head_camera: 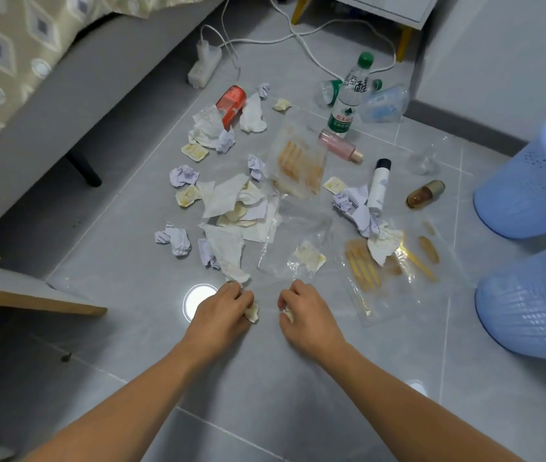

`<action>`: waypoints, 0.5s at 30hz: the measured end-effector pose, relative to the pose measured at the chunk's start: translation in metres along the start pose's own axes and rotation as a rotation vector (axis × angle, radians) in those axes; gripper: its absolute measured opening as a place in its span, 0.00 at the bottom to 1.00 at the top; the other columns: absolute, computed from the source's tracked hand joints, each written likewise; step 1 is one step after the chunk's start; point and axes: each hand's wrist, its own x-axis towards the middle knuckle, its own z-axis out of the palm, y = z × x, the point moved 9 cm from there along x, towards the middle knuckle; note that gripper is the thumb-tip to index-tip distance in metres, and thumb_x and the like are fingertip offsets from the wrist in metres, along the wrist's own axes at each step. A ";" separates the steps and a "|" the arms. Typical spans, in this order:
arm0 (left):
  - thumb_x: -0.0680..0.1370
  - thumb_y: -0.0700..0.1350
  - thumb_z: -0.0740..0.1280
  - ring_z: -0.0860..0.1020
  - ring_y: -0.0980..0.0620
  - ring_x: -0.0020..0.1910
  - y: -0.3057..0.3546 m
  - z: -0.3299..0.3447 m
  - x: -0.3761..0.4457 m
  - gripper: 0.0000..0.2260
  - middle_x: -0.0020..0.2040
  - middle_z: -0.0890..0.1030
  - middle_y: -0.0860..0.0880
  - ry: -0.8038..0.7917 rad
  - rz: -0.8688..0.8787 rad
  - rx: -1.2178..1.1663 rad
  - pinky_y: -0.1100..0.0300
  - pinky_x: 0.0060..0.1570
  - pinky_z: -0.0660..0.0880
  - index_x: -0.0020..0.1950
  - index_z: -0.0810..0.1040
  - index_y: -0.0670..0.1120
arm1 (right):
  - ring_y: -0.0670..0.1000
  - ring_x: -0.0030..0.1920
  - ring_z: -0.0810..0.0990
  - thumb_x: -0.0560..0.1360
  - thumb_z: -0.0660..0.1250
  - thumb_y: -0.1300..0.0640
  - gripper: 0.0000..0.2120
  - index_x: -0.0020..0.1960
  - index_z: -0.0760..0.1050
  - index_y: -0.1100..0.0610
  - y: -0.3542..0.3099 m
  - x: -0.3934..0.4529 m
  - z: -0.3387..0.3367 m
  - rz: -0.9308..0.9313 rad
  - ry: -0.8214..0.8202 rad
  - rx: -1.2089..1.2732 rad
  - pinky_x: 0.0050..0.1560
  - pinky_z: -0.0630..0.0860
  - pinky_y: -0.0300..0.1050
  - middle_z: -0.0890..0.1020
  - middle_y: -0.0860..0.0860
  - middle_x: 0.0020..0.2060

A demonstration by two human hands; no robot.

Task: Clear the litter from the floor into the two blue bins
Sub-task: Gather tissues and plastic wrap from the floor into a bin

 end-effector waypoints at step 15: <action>0.72 0.47 0.71 0.74 0.48 0.48 0.216 -0.129 0.151 0.10 0.46 0.75 0.53 0.186 0.421 -0.141 0.51 0.35 0.76 0.51 0.75 0.51 | 0.52 0.45 0.77 0.70 0.72 0.60 0.07 0.46 0.78 0.55 0.100 -0.029 -0.274 0.238 0.613 0.041 0.45 0.74 0.45 0.75 0.47 0.44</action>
